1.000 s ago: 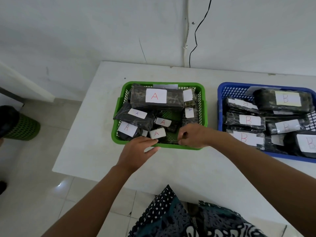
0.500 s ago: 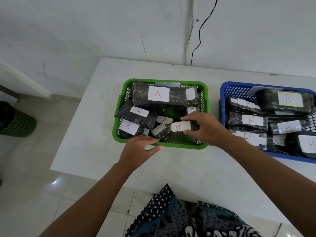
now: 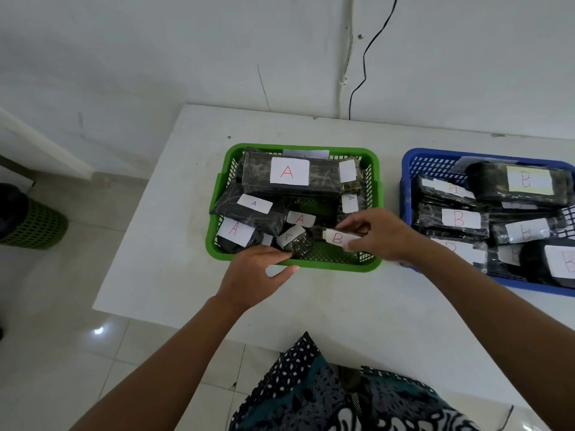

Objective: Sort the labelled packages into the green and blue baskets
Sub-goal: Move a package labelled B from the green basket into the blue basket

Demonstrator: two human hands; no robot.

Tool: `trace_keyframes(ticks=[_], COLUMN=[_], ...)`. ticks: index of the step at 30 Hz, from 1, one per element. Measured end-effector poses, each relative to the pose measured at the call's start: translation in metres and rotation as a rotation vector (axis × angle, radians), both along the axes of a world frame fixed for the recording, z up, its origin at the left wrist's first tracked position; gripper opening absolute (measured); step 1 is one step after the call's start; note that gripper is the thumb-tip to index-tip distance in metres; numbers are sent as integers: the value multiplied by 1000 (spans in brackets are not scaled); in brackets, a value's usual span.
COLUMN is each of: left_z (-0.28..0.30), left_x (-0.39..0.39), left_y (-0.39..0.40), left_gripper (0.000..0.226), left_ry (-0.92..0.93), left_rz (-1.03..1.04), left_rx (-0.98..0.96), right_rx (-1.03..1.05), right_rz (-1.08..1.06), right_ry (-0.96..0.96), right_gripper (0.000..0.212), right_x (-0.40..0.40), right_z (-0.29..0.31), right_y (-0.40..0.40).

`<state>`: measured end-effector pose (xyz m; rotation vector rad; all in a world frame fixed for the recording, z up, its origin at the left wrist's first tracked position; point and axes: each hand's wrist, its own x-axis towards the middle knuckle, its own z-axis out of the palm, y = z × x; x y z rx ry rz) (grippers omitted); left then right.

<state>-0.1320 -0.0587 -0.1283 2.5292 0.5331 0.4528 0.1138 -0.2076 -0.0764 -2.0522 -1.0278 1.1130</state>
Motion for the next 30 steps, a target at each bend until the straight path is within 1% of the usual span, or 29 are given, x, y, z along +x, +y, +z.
trace_keyframes(ticks=[2, 4, 7, 10, 13, 16, 18, 22, 25, 27, 30], left_z=[2, 8, 19, 29, 32, 30, 28, 24, 17, 14, 13], left_x=[6, 24, 71, 123, 168, 206, 226, 249, 258, 261, 261], left_y=[-5, -16, -41, -77, -115, -144, -156, -159, -152, -150, -151], left_gripper=[31, 30, 30, 33, 37, 51, 53, 53, 50, 40, 31], left_ry=[-25, -65, -144, -157, -99, 17, 27, 48, 127, 125, 66], left_rz=[-38, -83, -149, -198, -181, -44, 70, 234, 366, 377, 370], left_rx=[39, 58, 61, 45, -34, -223, -314, -309, -437, -450, -448], right_rx=[65, 136, 222, 244, 240, 195, 158, 107, 96, 98, 107], right_rz=[-86, -182, -323, -463, -589, -677, -684, -586, -558, -533, -407], right_ry=[66, 71, -11, -105, -156, -212, -228, -248, -245, -214, -100], right_gripper=[35, 32, 32, 32, 34, 31, 28, 29, 25, 22, 21], right_x=[4, 10, 29, 55, 79, 100, 112, 128, 143, 153, 161], right_z=[5, 10, 16, 21, 22, 20, 17, 11, 12, 14, 12], right_y=[-9, -22, -56, -102, -152, -192, -208, -210, -198, -189, -170])
